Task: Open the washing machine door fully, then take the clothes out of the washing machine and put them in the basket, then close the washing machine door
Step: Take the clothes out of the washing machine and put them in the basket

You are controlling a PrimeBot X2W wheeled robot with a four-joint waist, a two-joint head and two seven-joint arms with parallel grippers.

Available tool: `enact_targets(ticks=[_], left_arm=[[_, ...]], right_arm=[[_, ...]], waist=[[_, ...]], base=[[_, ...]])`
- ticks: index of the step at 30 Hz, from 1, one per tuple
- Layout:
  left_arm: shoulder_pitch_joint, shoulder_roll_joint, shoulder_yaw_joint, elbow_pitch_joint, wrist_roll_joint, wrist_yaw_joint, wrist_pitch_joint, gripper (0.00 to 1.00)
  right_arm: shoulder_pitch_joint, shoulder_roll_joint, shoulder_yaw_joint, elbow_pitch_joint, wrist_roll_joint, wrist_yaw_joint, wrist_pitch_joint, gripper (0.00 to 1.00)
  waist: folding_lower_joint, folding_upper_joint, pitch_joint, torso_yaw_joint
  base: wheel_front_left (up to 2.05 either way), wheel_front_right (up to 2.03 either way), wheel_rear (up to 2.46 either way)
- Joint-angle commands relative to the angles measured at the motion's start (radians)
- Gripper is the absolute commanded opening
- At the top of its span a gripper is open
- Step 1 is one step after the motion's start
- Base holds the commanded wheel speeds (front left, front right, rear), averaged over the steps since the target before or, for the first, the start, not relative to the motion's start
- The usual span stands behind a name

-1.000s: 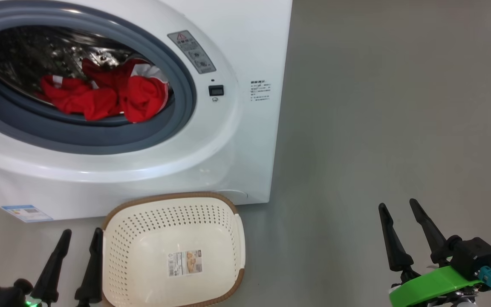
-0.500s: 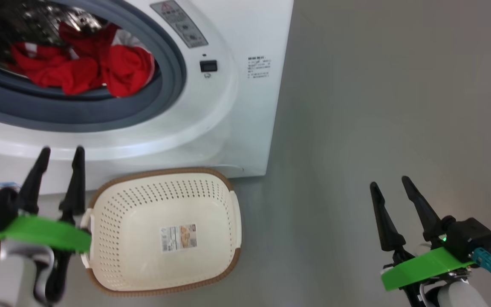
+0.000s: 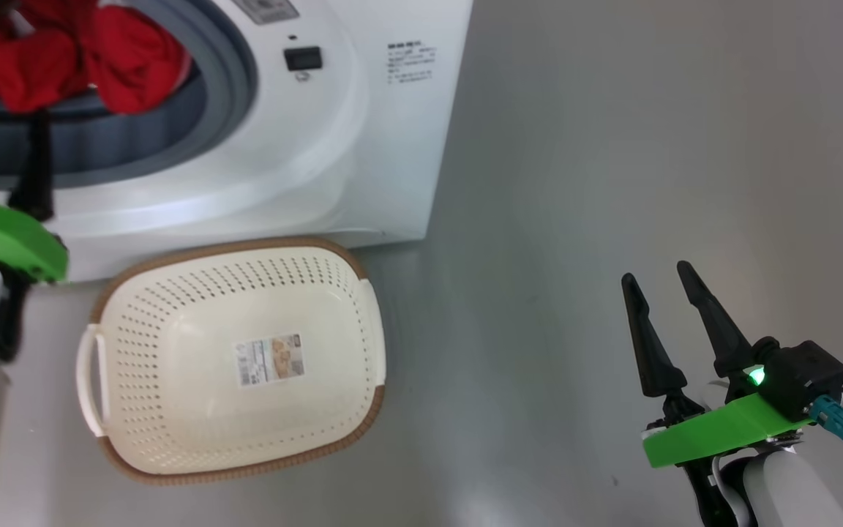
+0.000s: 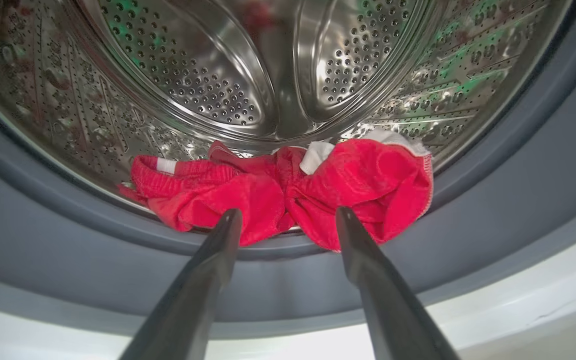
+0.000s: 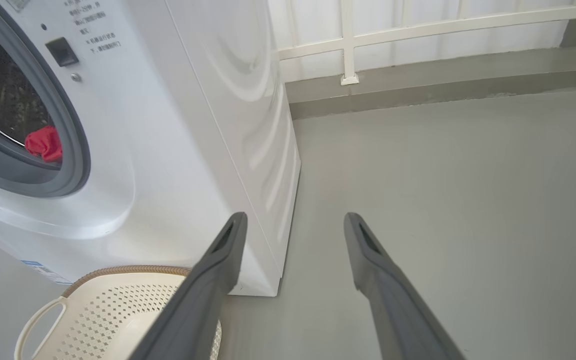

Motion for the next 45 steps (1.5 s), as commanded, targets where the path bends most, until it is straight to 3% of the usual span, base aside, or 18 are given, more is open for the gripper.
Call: enact_targets(ticks=[1,10,27,28,29,30,32,40,45], left_arm=[[-0.056,0.066,0.011,0.022,-0.012,0.001,0.004,1.0],[-0.249,0.108,-0.053,0.214,-0.008,0.001,0.025,1.0],[-0.377,0.158,-0.082,0.363,0.011,0.006,0.022,1.0],[-0.377,0.16,-0.083,0.365,0.011,0.006,0.023,0.97],[-0.378,0.161,-0.085,0.368,0.01,0.006,0.026,0.69],[-0.378,0.161,-0.086,0.37,0.009,0.006,0.028,0.35],[-0.379,0.161,-0.089,0.372,0.009,0.007,0.025,0.0],[-0.365,0.145,-0.096,0.357,0.007,0.004,-0.008,0.0],[-0.333,0.137,-0.073,0.279,-0.001,0.003,-0.013,0.0]], right_arm=[[-0.015,0.0,0.024,-0.029,0.012,0.006,-0.006,1.0],[-0.047,0.0,0.043,-0.05,0.019,0.006,-0.006,1.0],[-0.06,0.0,0.071,-0.068,0.027,0.006,-0.006,1.0],[-0.061,0.0,0.071,-0.069,0.028,0.006,-0.006,1.0],[-0.062,0.0,0.071,-0.069,0.028,0.006,-0.006,1.0],[-0.063,0.0,0.071,-0.071,0.028,0.006,-0.006,1.0],[-0.064,0.0,0.07,-0.073,0.027,0.006,-0.006,1.0],[-0.069,0.0,0.065,-0.069,0.024,0.006,-0.006,1.0],[-0.066,0.0,0.061,-0.061,0.022,0.006,-0.006,1.0]], waist=[[0.0,-0.0001,0.051,-0.031],[0.0,-0.0001,0.125,-0.056],[0.0,-0.0001,0.186,-0.097],[0.0,-0.0001,0.187,-0.098],[0.0,-0.0001,0.188,-0.098],[0.0,-0.0001,0.188,-0.098],[0.0,-0.0001,0.187,-0.097],[0.0,-0.0001,0.165,-0.082],[0.0,-0.0001,0.142,-0.067]], base=[[0.0,0.0,0.0],[0.0,0.0,0.0],[0.0,0.0,0.0],[0.0,0.0,0.0],[0.0,0.0,0.0],[0.0,0.0,0.0],[0.0,0.0,0.0],[0.0,0.0,0.0],[0.0,0.0,0.0]])
